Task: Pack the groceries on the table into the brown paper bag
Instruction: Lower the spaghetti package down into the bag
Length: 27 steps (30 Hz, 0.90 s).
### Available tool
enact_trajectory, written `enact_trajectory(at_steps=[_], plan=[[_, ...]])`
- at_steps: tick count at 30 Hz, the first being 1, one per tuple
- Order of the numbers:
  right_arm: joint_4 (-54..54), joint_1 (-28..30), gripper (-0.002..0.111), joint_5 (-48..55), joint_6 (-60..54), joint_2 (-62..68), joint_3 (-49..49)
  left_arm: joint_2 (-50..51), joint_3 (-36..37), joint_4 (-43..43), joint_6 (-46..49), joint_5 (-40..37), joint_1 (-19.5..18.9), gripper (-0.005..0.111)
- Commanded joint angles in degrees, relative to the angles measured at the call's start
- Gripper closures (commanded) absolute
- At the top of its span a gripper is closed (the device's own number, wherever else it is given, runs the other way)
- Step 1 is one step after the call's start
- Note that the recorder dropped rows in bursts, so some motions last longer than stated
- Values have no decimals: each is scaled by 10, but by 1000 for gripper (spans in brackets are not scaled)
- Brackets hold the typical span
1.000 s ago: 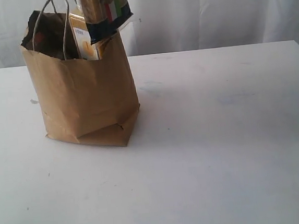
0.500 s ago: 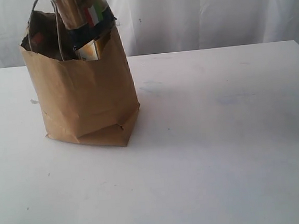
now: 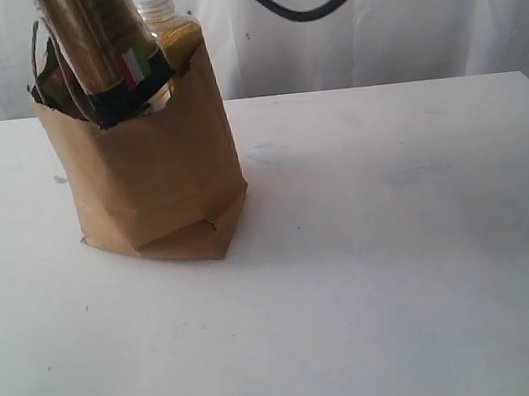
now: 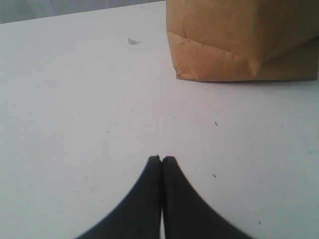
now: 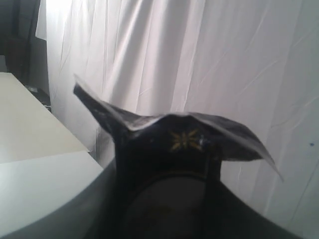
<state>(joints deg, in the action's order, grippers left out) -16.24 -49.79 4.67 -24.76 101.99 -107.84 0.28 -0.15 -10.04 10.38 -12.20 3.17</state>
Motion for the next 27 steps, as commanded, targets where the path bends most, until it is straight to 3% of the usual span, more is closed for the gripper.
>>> enact_trajectory(at_steps=[1,11,27], plan=[[1,7,108,-40,6,1,-9,-3,1,-1,0,2,-2,107],[-6,20,108,-120,10,-4,-9,-3,1,-1,0,2,-2,107],[-23,46,108,-134,10,-4,-9,-3,1,-1,0,2,-2,107]])
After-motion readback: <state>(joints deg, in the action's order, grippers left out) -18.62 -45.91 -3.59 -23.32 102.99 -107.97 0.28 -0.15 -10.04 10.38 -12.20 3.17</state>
